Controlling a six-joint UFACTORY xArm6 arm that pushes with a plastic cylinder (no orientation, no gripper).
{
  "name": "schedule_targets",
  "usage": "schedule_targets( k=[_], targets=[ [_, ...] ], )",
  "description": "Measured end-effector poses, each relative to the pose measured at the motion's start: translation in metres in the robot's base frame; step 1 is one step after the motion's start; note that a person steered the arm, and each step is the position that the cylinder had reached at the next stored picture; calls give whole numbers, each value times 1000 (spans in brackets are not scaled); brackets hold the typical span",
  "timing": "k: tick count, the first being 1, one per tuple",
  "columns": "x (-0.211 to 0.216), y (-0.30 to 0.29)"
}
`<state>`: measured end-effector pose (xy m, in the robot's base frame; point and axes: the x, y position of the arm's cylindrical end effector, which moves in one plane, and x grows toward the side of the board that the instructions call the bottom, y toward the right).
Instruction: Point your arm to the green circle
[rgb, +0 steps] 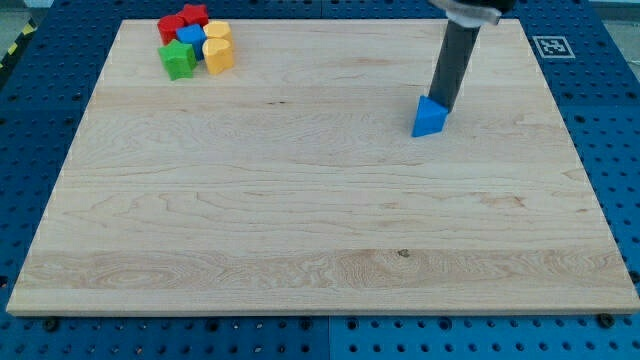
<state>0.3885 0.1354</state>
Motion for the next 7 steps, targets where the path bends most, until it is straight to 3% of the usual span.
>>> schedule_targets(
  k=[2, 4, 5, 7],
  targets=[
    [59, -38],
    [63, 124],
    [30, 178],
    [-89, 173]
  ],
)
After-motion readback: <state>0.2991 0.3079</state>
